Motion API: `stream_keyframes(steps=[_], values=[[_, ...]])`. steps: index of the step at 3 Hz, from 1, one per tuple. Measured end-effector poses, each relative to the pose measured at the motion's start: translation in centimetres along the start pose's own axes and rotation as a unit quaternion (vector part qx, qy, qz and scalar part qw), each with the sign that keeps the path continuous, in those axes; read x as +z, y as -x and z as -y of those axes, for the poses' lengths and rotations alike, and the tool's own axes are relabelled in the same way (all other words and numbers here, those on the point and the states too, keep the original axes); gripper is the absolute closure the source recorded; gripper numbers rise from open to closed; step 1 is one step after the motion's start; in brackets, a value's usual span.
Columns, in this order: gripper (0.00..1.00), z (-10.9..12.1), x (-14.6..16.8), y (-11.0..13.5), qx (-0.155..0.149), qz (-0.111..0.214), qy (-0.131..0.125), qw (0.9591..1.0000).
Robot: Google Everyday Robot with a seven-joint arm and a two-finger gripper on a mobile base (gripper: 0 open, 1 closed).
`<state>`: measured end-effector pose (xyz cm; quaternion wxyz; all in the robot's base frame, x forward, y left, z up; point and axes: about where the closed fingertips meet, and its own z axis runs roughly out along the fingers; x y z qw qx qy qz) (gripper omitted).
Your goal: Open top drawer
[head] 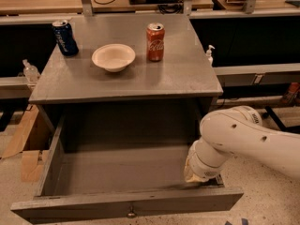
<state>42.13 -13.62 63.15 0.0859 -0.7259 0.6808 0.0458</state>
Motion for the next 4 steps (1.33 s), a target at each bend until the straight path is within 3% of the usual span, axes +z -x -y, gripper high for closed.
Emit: stream_keyframes(steps=[3, 4], values=[[0.0, -0.13, -0.25, 0.03, -0.002, -0.002, -0.002, 1.0], [0.0, -0.13, -0.25, 0.03, -0.002, -0.002, -0.002, 1.0]])
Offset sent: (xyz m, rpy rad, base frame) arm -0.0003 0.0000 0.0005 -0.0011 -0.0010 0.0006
